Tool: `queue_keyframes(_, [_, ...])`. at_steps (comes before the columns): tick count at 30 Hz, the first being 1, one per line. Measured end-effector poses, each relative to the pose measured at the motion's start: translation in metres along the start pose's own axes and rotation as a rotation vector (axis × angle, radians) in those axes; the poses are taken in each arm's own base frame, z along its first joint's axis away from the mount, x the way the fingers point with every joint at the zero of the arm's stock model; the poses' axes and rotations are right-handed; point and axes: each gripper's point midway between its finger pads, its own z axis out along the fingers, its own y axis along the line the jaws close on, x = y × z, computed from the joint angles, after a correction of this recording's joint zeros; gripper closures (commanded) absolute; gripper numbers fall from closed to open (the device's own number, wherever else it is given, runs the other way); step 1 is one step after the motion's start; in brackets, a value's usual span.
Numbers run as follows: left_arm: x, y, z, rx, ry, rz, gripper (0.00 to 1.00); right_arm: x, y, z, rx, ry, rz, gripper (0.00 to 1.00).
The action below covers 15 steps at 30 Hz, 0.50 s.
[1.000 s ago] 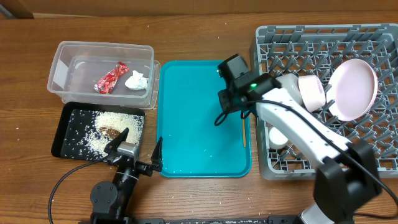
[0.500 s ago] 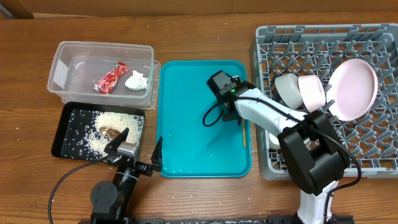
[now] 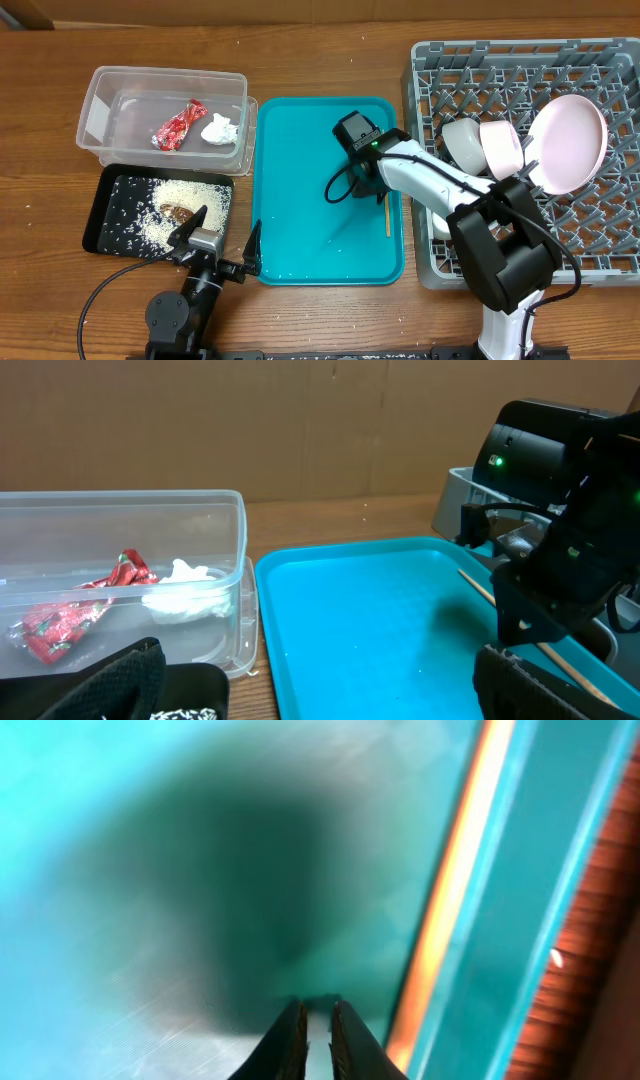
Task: Sort waste into correct bins and load items into the dishwasher
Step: 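Return the right gripper to the remaining chopstick on the tray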
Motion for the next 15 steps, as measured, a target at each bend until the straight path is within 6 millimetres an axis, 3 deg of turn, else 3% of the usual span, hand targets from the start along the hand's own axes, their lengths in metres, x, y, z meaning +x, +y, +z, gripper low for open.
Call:
queue_keyframes(6, [0.000, 0.000, 0.000, 0.000, 0.000, 0.000, 0.00, 0.006, 0.001, -0.002, 0.013, 0.019, -0.017, 0.89])
queue_keyframes(11, [0.000, 0.000, 0.000, 0.000, -0.001, 0.000, 0.00, 0.005, -0.009, -0.006, 0.065, 0.004, -0.004, 0.74])
queue_keyframes(15, [0.000, 0.000, 0.000, 0.000, 0.000, 0.000, 0.00, -0.002, -0.012, -0.013, 0.073, -0.033, 0.008, 0.73])
